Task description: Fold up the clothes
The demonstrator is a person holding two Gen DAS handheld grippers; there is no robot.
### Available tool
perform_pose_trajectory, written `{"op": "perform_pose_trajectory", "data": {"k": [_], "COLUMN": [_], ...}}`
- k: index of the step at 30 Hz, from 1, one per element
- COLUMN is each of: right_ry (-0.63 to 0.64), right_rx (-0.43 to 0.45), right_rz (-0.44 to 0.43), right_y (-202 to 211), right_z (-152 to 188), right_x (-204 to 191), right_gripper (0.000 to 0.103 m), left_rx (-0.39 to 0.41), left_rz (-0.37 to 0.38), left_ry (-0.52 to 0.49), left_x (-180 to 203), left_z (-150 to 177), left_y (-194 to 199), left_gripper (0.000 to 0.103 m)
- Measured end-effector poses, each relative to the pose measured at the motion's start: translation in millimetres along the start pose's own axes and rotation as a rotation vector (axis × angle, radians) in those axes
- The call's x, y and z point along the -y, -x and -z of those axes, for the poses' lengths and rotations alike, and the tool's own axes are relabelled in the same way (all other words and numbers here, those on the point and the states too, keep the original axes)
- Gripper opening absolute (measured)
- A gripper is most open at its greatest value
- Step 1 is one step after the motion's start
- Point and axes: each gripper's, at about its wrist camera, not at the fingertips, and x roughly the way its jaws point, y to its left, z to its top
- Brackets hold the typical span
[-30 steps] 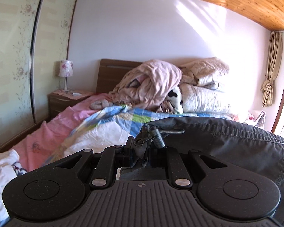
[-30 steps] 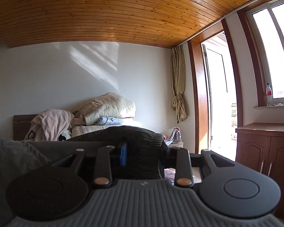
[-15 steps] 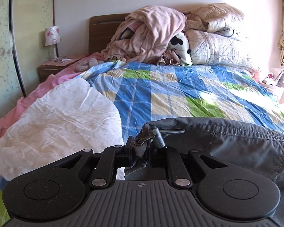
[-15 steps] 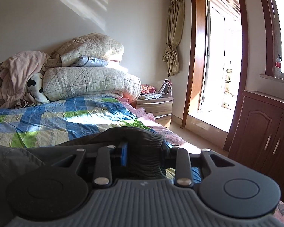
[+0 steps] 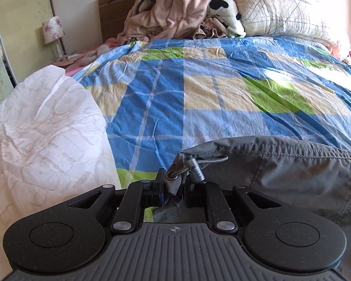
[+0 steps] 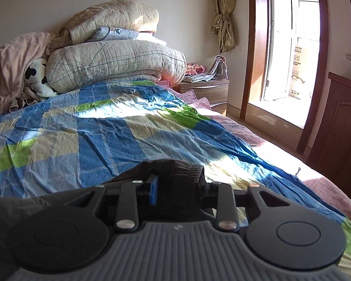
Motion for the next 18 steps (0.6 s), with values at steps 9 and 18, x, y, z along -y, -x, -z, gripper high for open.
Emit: {"op": "perform_pose_trajectory", "data": {"k": [9,18], "right_ry": [0.000,-0.068], "right_rx": [-0.123,-0.080], "right_rz": [0.053,-0.048], "right_y": [-50.2,21.9], "right_z": [33.5,38.0], "right_x": [-3.2,38.7], "right_gripper": [0.059,0.070], "left_rx": [-0.036,0.040], "left_rz": [-0.031,0.132], "left_ry": [-0.064,-0.018], "left_x": [11.5,-26.1], "left_z": [20.9,52.2], "left_y": [-35.7,54.9], "left_gripper": [0.058,0.073]}}
